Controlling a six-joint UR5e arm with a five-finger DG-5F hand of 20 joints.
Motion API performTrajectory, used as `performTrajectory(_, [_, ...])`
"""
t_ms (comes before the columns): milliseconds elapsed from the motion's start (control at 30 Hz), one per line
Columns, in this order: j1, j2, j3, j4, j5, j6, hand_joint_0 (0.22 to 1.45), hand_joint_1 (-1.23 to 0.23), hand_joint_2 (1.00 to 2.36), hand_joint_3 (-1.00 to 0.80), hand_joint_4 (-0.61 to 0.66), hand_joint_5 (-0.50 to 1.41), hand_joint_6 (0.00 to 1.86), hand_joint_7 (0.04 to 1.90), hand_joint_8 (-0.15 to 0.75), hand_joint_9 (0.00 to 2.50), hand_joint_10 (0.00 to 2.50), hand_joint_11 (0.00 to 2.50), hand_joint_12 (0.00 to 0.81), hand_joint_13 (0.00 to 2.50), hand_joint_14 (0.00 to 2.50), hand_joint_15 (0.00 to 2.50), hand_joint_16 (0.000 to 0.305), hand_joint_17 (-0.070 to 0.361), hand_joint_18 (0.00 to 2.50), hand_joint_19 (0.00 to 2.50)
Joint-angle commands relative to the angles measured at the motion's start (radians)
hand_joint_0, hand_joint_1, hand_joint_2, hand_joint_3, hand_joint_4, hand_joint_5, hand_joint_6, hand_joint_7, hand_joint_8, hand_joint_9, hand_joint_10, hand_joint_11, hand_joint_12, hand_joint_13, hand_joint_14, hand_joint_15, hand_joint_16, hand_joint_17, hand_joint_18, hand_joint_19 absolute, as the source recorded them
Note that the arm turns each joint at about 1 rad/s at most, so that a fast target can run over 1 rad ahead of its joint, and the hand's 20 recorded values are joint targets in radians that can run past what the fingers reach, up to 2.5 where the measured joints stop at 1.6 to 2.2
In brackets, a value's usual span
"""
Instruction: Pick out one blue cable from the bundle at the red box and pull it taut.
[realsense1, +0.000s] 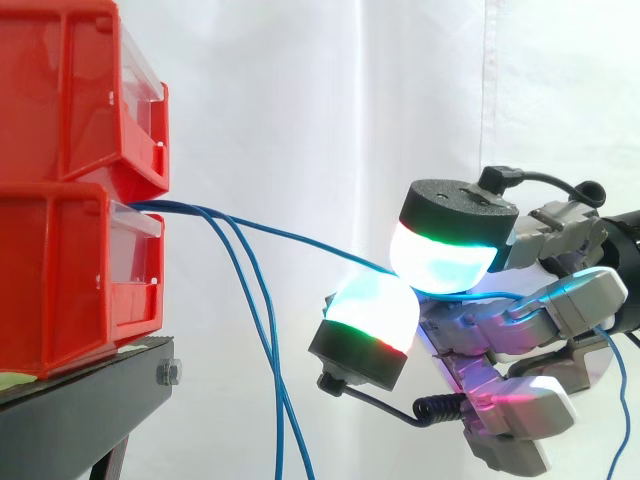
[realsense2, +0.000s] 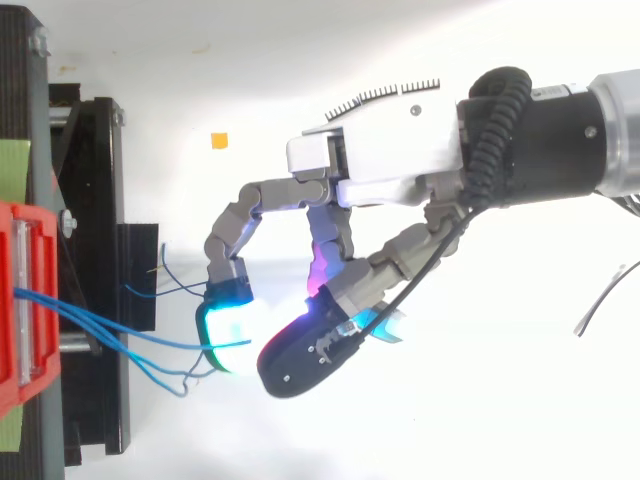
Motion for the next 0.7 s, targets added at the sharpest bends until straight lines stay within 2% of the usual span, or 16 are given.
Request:
performTrajectory(0, [-0.007,0.001,-0.001,-0.014,-0.001,-0.007,0.56,-0.89,1.15,-0.07,-0.21,0.00,0.89,0.96,0.290,1.71,0.03,0.84,0.400,1.28,0.02,0.60,0.065,0.146,1.08,0.57])
performTrajectory(200, [-0.013,0.012,-0.006,-0.020,-0.003,-0.008,0.56,-0.89,1.17,-0.07,-0.21,0.00,0.89,0.96,0.292,1.71,0.03,0.82,0.400,1.27,0.02,0.60,0.065,0.146,1.08,0.58])
performTrajectory(367, [-0.016,0.023,-0.028,-0.019,-0.003,-0.008,0.56,-0.89,1.17,-0.08,-0.20,0.00,0.89,0.96,0.297,1.70,0.03,0.83,0.399,1.27,0.02,0.60,0.065,0.146,1.08,0.58])
performTrajectory(667, [-0.021,0.023,-0.032,-0.019,-0.001,-0.010,0.55,-0.88,1.19,-0.08,-0.20,0.00,0.89,0.96,0.293,1.70,0.03,0.82,0.396,1.26,0.02,0.60,0.065,0.146,1.06,0.58])
